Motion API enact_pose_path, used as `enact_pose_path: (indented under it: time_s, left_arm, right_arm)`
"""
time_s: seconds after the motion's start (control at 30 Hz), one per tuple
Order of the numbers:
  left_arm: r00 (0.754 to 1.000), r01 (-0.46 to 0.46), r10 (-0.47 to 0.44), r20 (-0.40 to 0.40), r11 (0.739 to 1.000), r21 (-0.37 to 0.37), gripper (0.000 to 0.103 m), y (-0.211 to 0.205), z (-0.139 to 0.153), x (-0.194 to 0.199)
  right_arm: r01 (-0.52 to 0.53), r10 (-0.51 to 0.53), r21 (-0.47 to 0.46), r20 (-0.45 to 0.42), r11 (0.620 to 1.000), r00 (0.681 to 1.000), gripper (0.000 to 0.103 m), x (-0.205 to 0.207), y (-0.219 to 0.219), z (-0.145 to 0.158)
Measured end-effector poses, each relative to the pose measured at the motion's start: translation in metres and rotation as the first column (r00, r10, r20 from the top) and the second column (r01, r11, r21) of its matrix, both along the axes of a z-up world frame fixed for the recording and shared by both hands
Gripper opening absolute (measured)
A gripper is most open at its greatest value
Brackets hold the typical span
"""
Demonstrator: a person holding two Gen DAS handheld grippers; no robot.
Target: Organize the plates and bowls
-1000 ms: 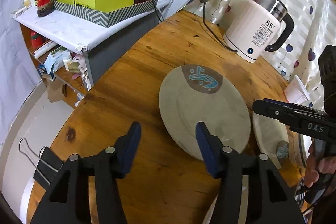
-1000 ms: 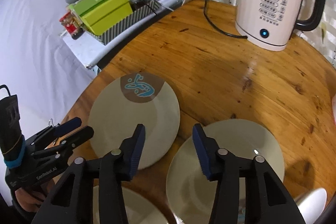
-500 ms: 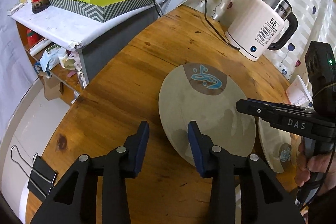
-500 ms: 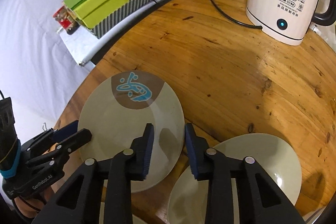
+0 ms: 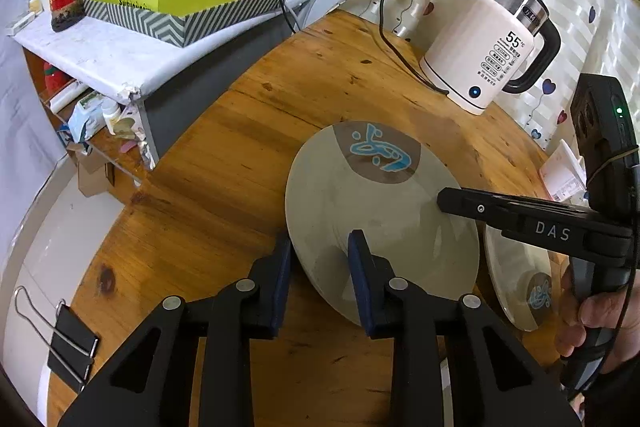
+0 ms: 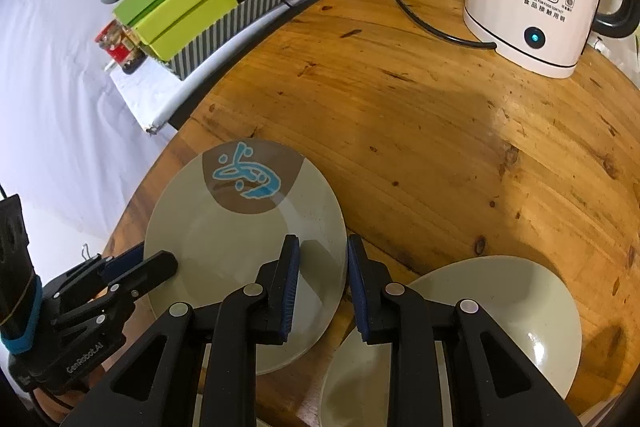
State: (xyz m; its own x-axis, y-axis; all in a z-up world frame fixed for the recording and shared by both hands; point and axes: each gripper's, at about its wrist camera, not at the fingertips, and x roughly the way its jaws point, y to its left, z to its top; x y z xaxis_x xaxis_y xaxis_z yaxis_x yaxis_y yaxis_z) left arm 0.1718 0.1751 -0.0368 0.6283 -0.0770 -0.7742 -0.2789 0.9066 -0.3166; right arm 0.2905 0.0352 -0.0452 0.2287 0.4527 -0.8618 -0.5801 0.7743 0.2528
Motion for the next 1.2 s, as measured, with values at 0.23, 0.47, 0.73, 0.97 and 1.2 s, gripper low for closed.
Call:
enact_pose_path:
  time_s: [0.23, 0.47, 0.73, 0.97, 1.2]
  left_arm:
    - [1.000, -0.007, 0.007, 0.011, 1.000, 0.006, 0.029, 0.001, 0.008, -0.005]
    - [1.000, -0.001, 0.001, 0.028, 1.000, 0.013, 0.029, -0.004, 0.023, -0.017]
    - [0.999, 0.019, -0.019, 0.040, 1.000, 0.014, 0.029, -0.016, 0.034, -0.038]
    - [0.998, 0.045, -0.046, 0.036, 0.999, 0.024, 0.029, -0.034, 0.038, -0.061]
    - [0.996, 0.081, -0.081, 0.026, 0.996, 0.036, 0.029, -0.053, 0.040, -0.081]
  right_arm:
    - [-0.002, 0.002, 0.008, 0.011, 1.000, 1.000, 0.023, -0.006, 0.002, 0.009]
    - [0.005, -0.005, 0.009, 0.021, 1.000, 1.000, 0.023, -0.019, -0.003, 0.024]
    - [0.018, -0.019, 0.010, 0.035, 1.000, 0.999, 0.023, -0.047, -0.019, 0.038]
    - [0.041, -0.040, -0.005, 0.059, 0.999, 0.997, 0.023, -0.078, -0.036, 0.046]
    - [0.061, -0.059, -0.017, 0.068, 0.998, 0.996, 0.023, -0.105, -0.056, 0.049]
